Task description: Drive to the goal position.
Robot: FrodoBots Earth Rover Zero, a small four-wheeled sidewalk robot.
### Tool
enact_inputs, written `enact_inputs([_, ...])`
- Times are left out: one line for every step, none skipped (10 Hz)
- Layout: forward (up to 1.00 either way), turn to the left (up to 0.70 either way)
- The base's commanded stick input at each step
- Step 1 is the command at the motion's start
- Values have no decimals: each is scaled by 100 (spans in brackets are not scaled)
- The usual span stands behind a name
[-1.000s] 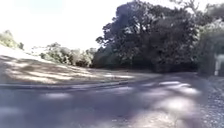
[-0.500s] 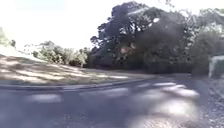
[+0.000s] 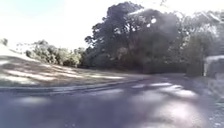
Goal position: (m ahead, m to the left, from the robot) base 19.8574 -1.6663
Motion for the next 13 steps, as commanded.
enact_inputs([70, -14])
enact_inputs([70, -14])
enact_inputs([70, -14])
enact_inputs([70, -14])
enact_inputs([70, -14])
enact_inputs([70, -14])
enact_inputs([70, -14])
enact_inputs([70, -14])
enact_inputs([70, -14])
enact_inputs([70, -14])
enact_inputs([70, -14])
enact_inputs([70, -14])
enact_inputs([70, -14])
